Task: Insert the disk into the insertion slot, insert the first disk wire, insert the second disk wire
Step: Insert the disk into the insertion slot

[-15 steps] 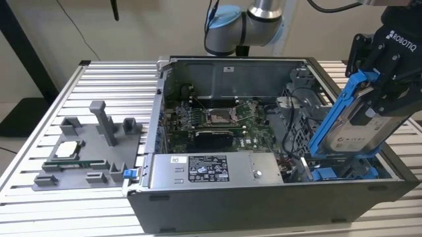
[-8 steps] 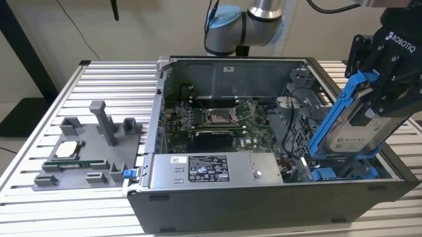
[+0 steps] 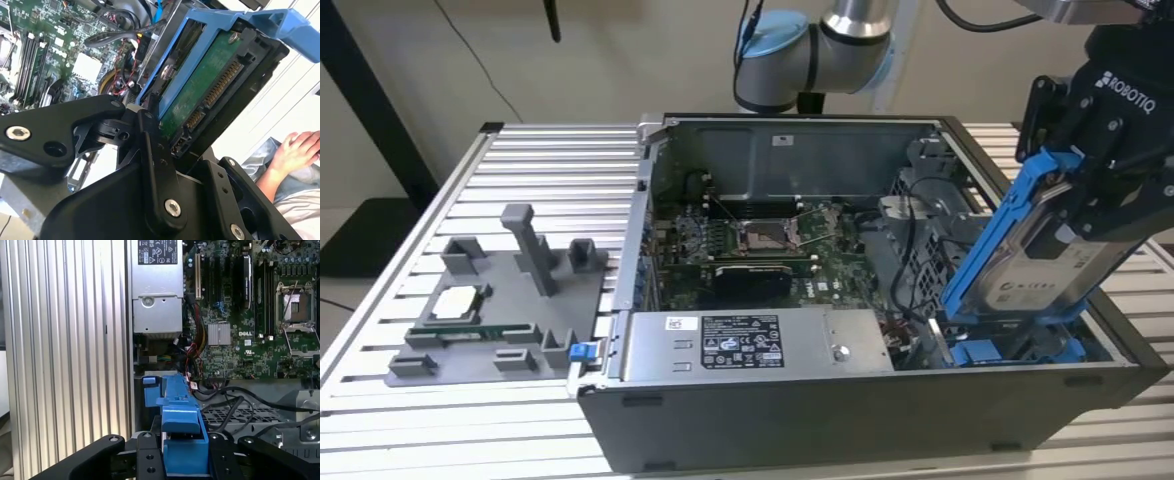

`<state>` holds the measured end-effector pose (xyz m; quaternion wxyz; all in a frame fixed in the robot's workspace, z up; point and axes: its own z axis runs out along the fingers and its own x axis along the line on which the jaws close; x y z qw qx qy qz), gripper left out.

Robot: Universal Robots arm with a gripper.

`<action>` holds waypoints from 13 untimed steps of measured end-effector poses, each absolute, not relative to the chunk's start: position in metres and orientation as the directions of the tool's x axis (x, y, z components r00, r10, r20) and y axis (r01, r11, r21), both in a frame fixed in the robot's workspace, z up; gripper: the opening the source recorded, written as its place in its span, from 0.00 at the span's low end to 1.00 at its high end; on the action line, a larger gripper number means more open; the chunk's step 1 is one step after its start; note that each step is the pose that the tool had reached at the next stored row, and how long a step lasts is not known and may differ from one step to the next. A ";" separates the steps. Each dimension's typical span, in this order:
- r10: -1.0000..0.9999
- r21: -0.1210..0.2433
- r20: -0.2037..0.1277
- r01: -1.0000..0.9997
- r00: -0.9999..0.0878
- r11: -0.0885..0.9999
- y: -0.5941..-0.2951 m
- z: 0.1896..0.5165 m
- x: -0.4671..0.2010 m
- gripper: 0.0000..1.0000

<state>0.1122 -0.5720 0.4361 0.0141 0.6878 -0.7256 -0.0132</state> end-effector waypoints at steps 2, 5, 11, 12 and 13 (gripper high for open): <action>-0.999 0.038 0.002 -0.998 -0.053 0.053 -0.572 0.435 0.112 0.00; -0.999 0.039 0.002 -0.998 -0.052 0.052 -0.572 0.433 0.112 0.00; -0.999 0.039 0.002 -0.998 -0.044 0.044 -0.572 0.432 0.112 0.00; -0.999 0.038 0.002 -0.998 -0.044 0.044 -0.572 0.432 0.112 0.00; -0.999 0.038 0.002 -0.998 -0.044 0.044 -0.572 0.431 0.112 0.00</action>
